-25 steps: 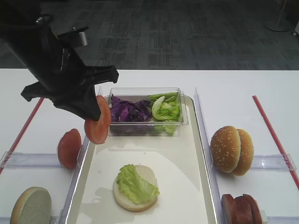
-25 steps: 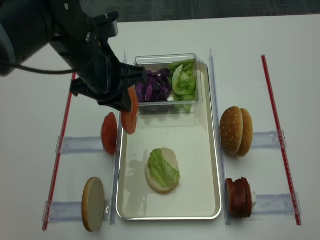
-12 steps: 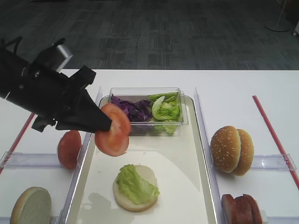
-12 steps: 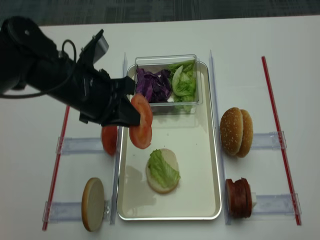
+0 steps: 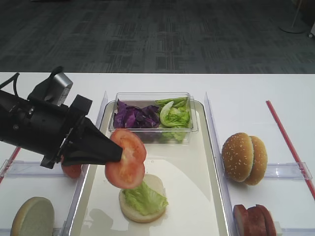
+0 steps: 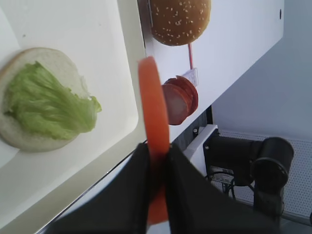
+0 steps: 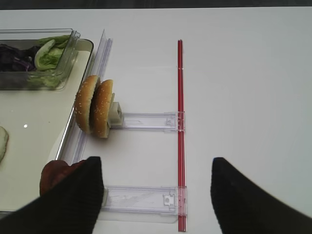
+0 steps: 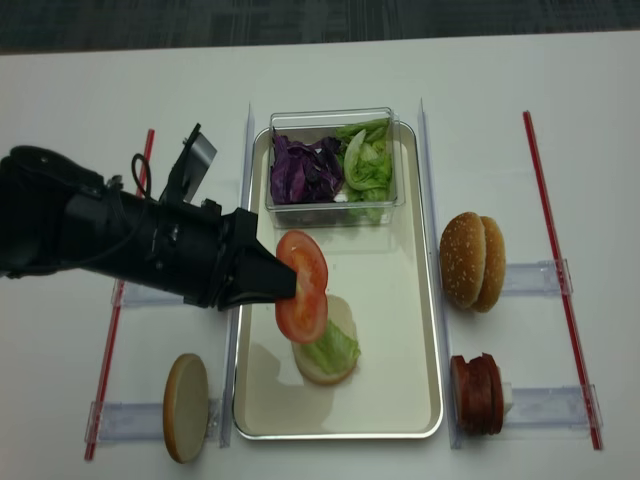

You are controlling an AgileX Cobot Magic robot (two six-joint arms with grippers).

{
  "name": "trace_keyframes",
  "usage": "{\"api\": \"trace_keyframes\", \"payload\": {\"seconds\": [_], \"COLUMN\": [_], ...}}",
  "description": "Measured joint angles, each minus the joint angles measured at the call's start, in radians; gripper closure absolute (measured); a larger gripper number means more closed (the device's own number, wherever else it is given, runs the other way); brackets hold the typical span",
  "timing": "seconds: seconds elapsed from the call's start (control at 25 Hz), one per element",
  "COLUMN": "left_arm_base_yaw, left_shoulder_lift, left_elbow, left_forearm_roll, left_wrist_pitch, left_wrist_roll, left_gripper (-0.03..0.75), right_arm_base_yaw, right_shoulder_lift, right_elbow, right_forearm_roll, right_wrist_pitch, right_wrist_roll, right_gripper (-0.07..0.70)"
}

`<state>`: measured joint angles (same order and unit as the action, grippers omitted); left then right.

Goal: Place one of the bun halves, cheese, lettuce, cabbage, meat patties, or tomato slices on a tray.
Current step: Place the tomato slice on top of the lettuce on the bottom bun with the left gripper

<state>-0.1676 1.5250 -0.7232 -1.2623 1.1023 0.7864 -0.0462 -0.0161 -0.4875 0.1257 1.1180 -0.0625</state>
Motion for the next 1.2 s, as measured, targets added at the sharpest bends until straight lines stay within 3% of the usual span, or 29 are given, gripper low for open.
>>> {"api": "trace_keyframes", "payload": {"seconds": [1.2], "left_arm_base_yaw": [-0.008], "left_shoulder_lift": [0.0], "left_elbow": [0.013], "left_forearm_roll": [-0.073], "left_wrist_pitch": [-0.036], "left_wrist_roll": [0.063], "left_gripper": [0.662], "right_arm_base_yaw": [0.0], "right_shoulder_lift": [0.0], "right_elbow": [0.0], "right_forearm_roll": [0.0], "right_wrist_pitch": [0.0], "right_wrist_roll": [0.0], "right_gripper": [0.131]}}
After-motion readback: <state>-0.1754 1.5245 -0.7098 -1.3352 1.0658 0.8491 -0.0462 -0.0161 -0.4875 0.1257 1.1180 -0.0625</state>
